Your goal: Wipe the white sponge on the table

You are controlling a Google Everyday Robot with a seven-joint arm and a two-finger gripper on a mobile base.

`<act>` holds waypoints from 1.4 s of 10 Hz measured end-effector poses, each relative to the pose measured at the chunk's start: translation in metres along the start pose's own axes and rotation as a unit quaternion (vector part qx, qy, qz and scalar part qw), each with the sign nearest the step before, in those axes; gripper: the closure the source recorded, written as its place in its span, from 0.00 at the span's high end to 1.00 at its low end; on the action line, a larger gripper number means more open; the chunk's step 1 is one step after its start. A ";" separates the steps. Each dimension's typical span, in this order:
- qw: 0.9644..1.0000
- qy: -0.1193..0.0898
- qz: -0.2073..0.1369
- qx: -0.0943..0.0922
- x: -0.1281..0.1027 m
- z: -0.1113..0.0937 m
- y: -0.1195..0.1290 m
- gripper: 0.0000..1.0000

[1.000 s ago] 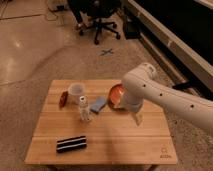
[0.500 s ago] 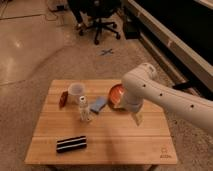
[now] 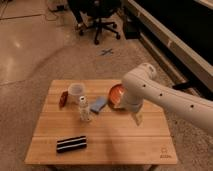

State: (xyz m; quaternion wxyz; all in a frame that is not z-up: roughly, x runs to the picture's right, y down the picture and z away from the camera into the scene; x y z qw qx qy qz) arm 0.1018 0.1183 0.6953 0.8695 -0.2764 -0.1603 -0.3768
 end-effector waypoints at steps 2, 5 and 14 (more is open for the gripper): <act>1.000 0.000 0.000 0.000 0.000 0.000 0.000 0.80; 1.000 0.008 -0.011 0.008 0.007 0.014 -0.017 0.80; 0.995 0.026 -0.093 0.010 0.010 0.107 -0.138 0.80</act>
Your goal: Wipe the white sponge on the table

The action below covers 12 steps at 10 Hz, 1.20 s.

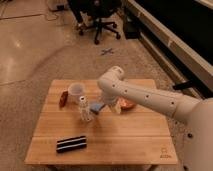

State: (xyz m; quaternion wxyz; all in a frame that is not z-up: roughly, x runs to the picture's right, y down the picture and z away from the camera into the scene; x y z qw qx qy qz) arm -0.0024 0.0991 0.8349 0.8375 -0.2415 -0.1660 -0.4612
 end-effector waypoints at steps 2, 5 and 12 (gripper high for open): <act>1.000 -0.004 -0.018 -0.010 -0.003 0.018 -0.028 0.80; 0.999 -0.004 -0.040 -0.021 -0.003 0.036 -0.064 0.80; 0.998 0.017 -0.045 -0.048 0.030 0.065 -0.090 0.80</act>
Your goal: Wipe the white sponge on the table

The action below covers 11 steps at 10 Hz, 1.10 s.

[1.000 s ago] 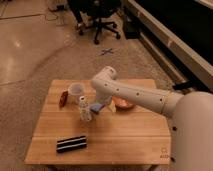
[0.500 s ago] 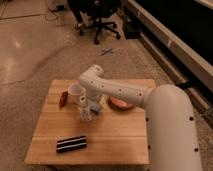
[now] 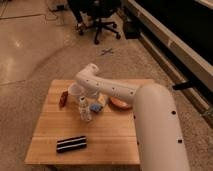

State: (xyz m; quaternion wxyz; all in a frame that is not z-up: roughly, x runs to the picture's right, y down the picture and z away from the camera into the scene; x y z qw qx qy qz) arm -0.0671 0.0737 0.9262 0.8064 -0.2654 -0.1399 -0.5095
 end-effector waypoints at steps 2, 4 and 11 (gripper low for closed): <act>1.000 0.001 0.015 -0.011 0.012 0.009 0.013 0.80; 1.000 0.000 0.025 -0.018 0.017 0.015 0.021 0.70; 0.999 -0.016 0.038 -0.009 0.009 0.006 0.050 0.02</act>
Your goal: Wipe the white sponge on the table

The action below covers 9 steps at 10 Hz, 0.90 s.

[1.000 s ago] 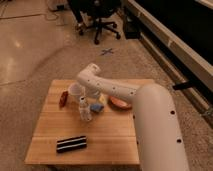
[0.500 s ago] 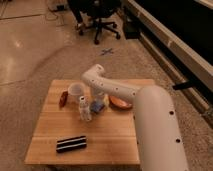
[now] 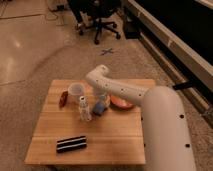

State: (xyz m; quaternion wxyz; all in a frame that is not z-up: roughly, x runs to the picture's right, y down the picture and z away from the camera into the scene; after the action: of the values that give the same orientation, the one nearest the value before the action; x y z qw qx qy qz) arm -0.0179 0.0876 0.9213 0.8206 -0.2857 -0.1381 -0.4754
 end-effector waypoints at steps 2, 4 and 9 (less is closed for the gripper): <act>1.000 -0.002 -0.002 0.006 -0.007 -0.007 0.023 0.00; 1.000 -0.001 0.006 -0.001 -0.009 -0.003 0.057 0.00; 0.999 0.004 0.029 -0.021 -0.016 0.011 0.128 0.00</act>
State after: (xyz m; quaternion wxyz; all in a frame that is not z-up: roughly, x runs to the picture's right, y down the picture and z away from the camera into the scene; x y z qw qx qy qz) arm 0.0842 0.1543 0.8788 0.8285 -0.3051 -0.1164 -0.4549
